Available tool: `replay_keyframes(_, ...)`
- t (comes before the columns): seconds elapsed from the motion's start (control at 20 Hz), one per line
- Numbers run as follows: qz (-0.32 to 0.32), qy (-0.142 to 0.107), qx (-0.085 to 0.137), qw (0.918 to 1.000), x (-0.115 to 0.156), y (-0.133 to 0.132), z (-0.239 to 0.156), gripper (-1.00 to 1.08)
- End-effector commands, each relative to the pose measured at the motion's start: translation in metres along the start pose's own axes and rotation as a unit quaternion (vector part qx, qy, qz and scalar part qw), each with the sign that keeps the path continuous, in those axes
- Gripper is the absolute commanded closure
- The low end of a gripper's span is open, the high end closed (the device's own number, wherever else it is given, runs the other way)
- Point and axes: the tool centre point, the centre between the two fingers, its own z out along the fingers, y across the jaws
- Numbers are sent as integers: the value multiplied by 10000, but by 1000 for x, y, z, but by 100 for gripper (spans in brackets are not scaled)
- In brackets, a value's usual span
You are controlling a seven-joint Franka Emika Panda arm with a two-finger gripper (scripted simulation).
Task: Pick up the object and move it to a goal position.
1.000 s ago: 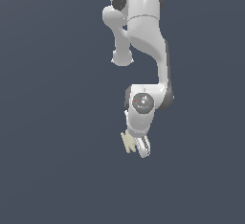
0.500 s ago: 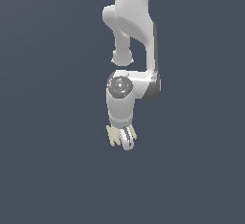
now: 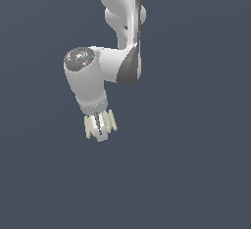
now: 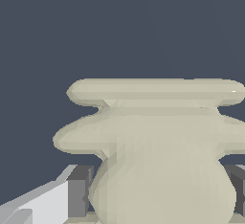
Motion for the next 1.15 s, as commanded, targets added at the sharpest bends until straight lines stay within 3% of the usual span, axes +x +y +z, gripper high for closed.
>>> replay_keyframes(0.0,-2,-1,-2,10000,21,11,-20,108)
replay_keyframes(0.55,-9,12,-5,10000,98,43,-92,108)
replay_keyframes(1.1,-11,13,-5,10000,112,46,-103,108)
